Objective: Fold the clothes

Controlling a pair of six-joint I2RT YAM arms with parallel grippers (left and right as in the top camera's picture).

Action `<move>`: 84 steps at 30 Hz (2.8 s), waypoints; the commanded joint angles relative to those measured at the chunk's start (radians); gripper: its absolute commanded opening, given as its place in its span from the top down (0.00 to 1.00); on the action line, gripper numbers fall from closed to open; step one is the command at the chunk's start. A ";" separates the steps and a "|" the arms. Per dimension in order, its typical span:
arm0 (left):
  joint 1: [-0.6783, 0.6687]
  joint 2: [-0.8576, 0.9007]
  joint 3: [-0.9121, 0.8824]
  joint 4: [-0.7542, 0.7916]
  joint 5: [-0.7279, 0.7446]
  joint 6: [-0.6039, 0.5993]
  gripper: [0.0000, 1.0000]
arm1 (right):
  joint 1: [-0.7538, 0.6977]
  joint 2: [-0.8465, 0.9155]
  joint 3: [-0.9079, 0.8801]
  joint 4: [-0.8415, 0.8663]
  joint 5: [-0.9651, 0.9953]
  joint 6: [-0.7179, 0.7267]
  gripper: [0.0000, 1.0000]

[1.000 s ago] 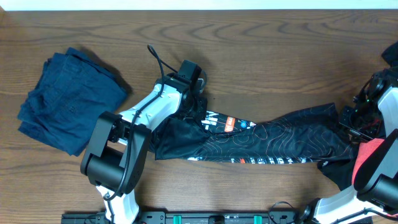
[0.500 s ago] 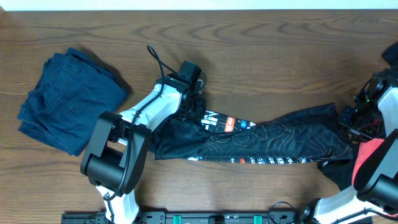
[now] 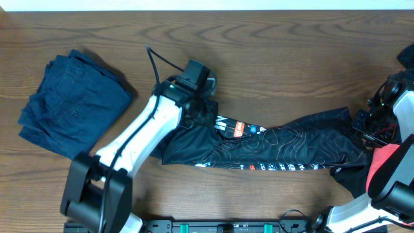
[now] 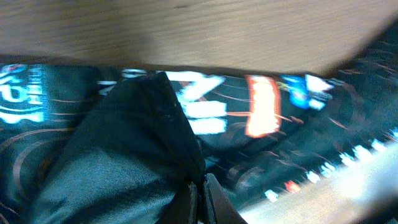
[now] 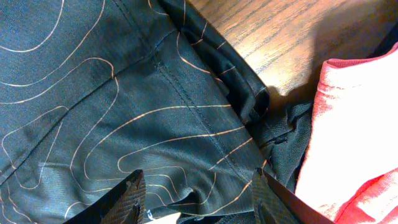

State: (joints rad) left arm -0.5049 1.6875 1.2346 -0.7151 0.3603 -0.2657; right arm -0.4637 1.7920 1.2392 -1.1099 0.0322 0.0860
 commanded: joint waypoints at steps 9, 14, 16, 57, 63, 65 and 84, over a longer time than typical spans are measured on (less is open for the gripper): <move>-0.197 0.050 -0.027 -0.027 -0.015 0.002 0.87 | -0.001 -0.023 -0.005 -0.001 -0.008 -0.013 0.46; -0.190 0.046 -0.023 -0.060 -0.214 0.002 0.59 | -0.001 -0.023 -0.005 -0.002 -0.008 -0.013 0.46; -0.165 0.039 -0.013 -0.096 -0.252 0.002 0.59 | -0.001 -0.023 -0.005 -0.004 -0.007 -0.013 0.46; 0.364 0.128 -0.351 0.392 -0.155 -0.105 0.55 | 0.015 -0.014 -0.009 0.014 -0.164 -0.097 0.42; 0.364 0.071 -0.327 0.348 -0.109 -0.095 0.36 | 0.040 -0.006 -0.044 0.024 -0.227 -0.156 0.39; 0.364 0.017 -0.318 0.334 -0.109 -0.095 0.32 | 0.045 -0.006 -0.066 0.041 -0.224 -0.159 0.38; 0.363 -0.347 -0.316 0.206 -0.109 -0.096 0.21 | 0.170 -0.006 -0.363 0.349 -0.306 -0.200 0.55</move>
State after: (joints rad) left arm -0.1455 1.3445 0.9169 -0.5007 0.2413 -0.3660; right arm -0.3431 1.7397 0.9360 -0.7811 -0.2192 -0.0967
